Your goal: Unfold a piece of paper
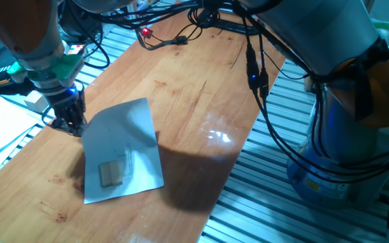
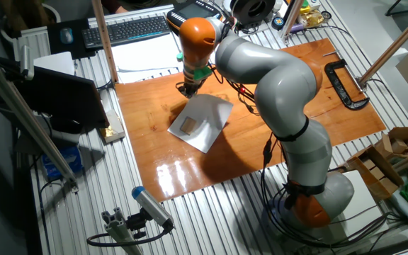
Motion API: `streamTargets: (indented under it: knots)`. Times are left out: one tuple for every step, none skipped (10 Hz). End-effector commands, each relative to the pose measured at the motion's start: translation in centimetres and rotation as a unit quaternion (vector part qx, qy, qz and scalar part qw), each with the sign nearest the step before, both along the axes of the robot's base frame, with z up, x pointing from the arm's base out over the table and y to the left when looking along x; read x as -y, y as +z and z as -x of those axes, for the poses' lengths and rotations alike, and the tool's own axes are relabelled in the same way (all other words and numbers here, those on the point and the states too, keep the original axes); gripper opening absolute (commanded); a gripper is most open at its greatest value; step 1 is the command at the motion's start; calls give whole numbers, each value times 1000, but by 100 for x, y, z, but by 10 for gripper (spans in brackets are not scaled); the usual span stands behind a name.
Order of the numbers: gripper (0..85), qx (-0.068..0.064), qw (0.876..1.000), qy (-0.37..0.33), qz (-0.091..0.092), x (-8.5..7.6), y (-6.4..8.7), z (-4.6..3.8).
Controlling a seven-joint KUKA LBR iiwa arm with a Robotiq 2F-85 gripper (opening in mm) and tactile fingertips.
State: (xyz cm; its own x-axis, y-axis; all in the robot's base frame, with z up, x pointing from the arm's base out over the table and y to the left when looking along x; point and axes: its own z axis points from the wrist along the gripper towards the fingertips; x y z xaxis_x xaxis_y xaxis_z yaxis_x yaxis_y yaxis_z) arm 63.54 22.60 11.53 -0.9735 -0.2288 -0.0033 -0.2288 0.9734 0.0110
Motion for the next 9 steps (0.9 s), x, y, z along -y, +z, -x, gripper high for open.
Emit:
streamTargets:
  knots:
    - [277,5,1000,-14,0,0,-2,-1]
    - [323,12,1000,-25,3,-3,-7,-3]
    - [370,17,999,-29,7,-4,-11,-7]
    - [410,22,999,-34,9,-7,-15,-10]
    - [437,25,999,-39,7,-7,-17,-12]
    - [453,26,999,-43,6,-8,-12,-15]
    - [460,26,999,-44,5,-13,-18,-26]
    - [463,26,999,-45,4,-21,-57,-48]
    - [463,25,999,-45,1,-17,-83,-64]
